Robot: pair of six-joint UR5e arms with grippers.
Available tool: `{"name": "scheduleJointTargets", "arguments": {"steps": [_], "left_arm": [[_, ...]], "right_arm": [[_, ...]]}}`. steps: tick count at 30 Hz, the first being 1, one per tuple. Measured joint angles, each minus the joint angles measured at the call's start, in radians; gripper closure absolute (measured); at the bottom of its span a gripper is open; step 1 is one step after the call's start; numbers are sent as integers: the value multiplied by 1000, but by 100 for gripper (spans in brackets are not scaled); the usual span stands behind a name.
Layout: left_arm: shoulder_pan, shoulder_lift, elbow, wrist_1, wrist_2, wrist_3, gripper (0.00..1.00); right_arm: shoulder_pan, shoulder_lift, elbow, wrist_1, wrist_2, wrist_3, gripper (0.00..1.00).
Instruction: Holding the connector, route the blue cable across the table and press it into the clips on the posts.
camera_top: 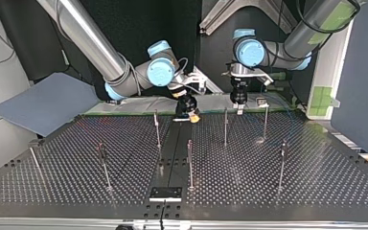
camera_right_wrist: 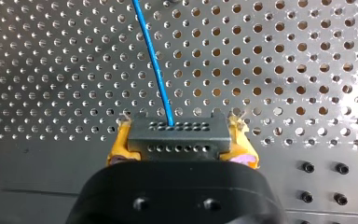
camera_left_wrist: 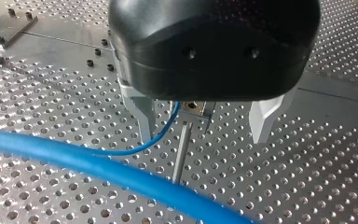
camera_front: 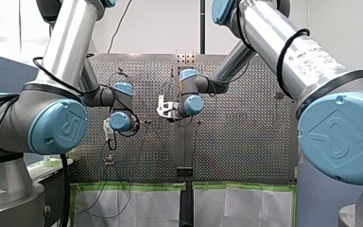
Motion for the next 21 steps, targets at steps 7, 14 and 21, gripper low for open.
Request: {"name": "scheduleJointTargets", "arguments": {"steps": [7,14,21], "left_arm": [[1,0,1,0,1,0,1],[11,-3,7,-1,9,-5,1],[24,-7,15,-2,19,-10,1]], "right_arm": [[0,0,0,0,0,0,100],[0,0,0,0,0,0,100],[0,0,0,0,0,0,100]]}}
